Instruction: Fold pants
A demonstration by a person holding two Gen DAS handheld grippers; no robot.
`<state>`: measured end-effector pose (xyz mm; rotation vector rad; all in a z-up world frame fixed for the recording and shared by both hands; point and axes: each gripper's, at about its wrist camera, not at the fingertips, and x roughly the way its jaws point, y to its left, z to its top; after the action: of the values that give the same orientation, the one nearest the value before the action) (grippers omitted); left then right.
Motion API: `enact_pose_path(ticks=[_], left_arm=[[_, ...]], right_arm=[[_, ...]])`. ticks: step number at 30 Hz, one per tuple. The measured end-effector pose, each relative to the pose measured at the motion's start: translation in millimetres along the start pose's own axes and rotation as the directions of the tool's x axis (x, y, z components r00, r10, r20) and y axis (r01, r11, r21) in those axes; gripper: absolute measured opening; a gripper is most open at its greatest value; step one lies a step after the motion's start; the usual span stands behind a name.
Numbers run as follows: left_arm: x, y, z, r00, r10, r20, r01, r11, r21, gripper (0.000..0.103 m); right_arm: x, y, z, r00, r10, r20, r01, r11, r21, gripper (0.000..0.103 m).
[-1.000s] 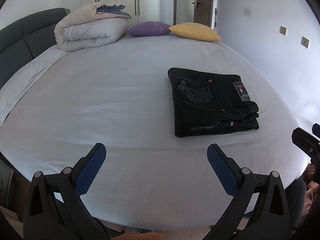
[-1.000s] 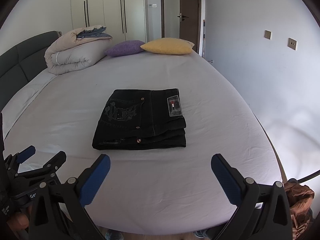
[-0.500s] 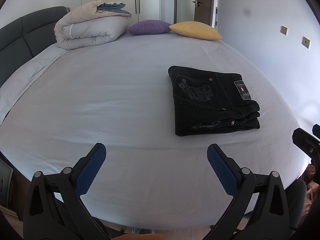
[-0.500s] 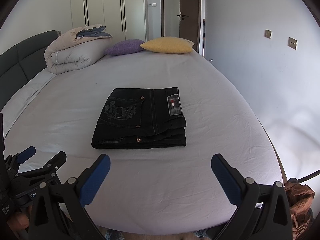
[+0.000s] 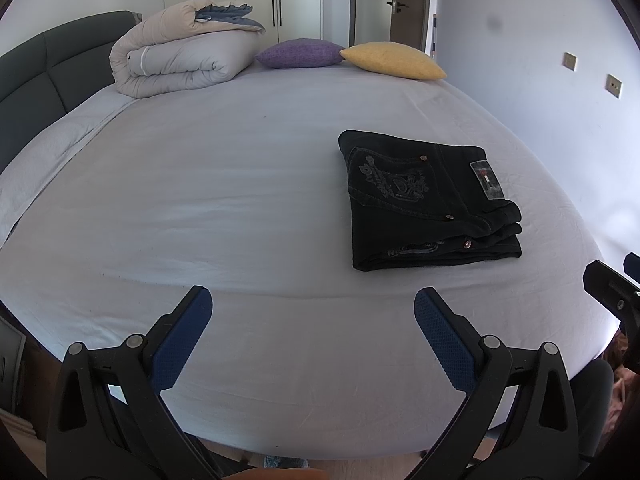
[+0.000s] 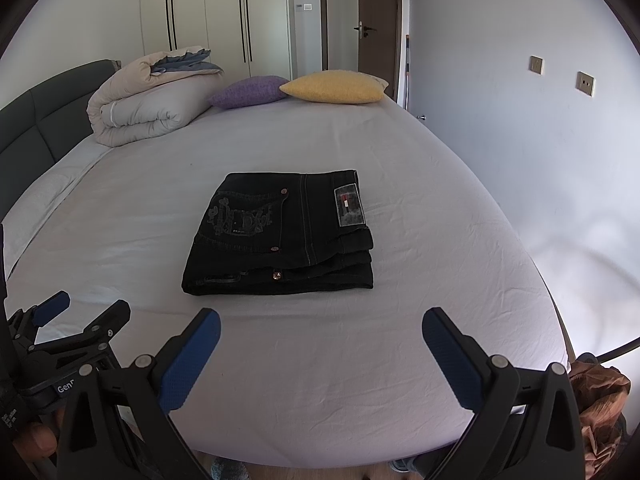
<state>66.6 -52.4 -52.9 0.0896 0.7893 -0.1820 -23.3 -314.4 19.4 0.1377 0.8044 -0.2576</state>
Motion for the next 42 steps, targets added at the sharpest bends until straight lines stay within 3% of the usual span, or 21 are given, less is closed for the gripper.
enact_pose_path(ticks=[42], left_arm=[[0.2,1.6,-1.4,1.0,0.0,-0.002,0.0,1.0,0.0,0.103]], right_arm=[[1.9,0.8,-6.4,1.0,0.002,-0.007,-0.002,1.0,0.004,0.103]])
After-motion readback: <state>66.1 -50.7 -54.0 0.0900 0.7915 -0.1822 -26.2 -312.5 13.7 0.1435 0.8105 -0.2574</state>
